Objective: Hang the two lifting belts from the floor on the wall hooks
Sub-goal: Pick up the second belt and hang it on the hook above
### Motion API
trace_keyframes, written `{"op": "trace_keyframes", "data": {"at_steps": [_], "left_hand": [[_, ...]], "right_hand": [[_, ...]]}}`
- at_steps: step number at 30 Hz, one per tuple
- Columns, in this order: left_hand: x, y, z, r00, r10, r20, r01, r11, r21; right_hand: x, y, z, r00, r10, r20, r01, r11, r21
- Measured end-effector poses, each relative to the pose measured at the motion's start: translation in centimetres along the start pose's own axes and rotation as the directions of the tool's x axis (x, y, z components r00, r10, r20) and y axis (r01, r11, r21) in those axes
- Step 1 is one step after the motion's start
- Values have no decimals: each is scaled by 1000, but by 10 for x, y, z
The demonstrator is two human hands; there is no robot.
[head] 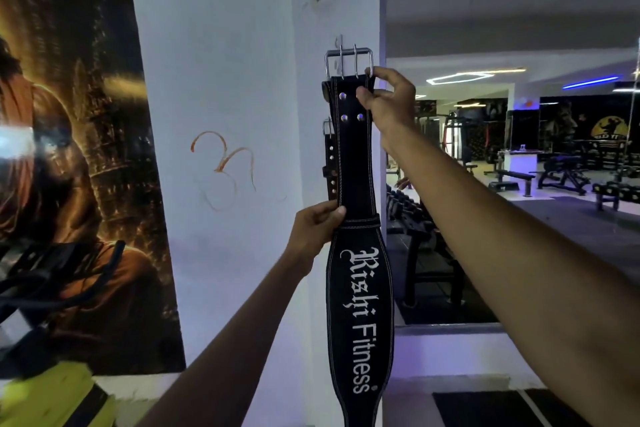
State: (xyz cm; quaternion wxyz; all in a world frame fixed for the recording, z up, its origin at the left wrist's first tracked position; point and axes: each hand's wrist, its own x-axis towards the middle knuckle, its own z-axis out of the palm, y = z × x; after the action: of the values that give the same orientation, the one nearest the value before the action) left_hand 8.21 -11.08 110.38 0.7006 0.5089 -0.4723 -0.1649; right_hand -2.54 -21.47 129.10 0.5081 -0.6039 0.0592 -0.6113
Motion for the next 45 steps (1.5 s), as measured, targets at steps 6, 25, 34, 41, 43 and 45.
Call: {"op": "trace_keyframes", "data": {"at_steps": [6, 25, 34, 41, 43, 45], "left_hand": [[-34, -55, -2, 990, -133, 45, 124, 979, 163], [-48, -85, -12, 974, -224, 23, 212, 946, 247], [-51, -89, -20, 952, -254, 170, 194, 933, 303], [53, 46, 9, 921, 328, -209, -273, 928, 253], [74, 78, 24, 882, 431, -192, -353, 872, 339], [91, 90, 37, 878, 444, -177, -351, 850, 392]], "right_hand": [[-8, 15, 0, 999, 7, -33, -6, 1000, 15], [-23, 25, -5, 997, 68, -18, -67, 994, 84], [-29, 40, -19, 996, 88, -20, -87, 995, 39], [-20, 37, -39, 995, 99, -14, -97, 992, 83], [-15, 36, -42, 996, 90, 17, -91, 991, 98], [-9, 38, -44, 996, 82, 40, -86, 990, 110]]}}
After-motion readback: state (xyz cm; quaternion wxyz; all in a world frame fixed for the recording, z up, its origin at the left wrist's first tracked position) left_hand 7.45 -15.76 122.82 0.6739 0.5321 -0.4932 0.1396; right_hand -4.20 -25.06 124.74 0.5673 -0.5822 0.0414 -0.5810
